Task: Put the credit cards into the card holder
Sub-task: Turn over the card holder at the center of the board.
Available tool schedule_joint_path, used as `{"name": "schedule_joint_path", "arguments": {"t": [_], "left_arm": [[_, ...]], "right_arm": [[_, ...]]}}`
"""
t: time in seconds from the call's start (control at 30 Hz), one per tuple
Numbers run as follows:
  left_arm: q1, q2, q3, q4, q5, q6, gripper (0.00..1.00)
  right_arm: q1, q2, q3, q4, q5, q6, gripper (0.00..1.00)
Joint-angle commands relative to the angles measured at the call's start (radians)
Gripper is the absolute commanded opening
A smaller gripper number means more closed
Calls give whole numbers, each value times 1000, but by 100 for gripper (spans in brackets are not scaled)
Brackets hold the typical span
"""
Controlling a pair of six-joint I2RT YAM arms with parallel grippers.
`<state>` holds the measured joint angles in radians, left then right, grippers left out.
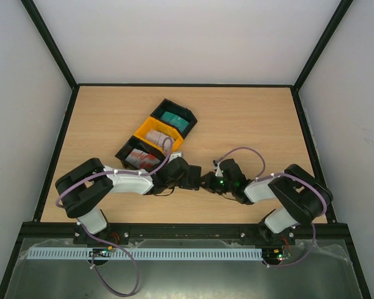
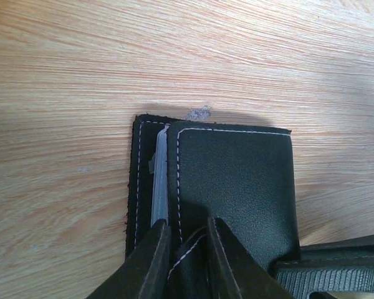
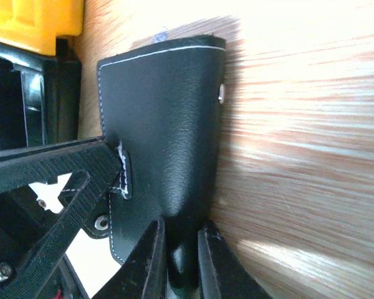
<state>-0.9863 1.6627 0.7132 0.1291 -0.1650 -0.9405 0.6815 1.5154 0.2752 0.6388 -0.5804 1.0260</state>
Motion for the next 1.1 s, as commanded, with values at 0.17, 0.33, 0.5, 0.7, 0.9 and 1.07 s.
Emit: {"name": "schedule_joint_path", "arguments": {"t": [0.17,0.33,0.5,0.7,0.9,1.07], "left_arm": [[-3,5,-42,-222,91,17,24],[18,-88,41,-313,46,46,40],[50,-198,113,-388,7,75,49],[87,-339,188,-465,-46,95,52],[136,-472,278,-522,-64,146,56],[167,-548,334,-568,-69,191,58]], "right_arm": [[18,-115,88,-326,116,-122,2],[17,-178,165,-654,243,-244,2],[19,-232,275,-944,403,-328,2],[21,-244,425,-1220,615,-373,2],[41,-188,591,-1385,777,-363,2],[60,-87,722,-1576,995,-357,2]]}}
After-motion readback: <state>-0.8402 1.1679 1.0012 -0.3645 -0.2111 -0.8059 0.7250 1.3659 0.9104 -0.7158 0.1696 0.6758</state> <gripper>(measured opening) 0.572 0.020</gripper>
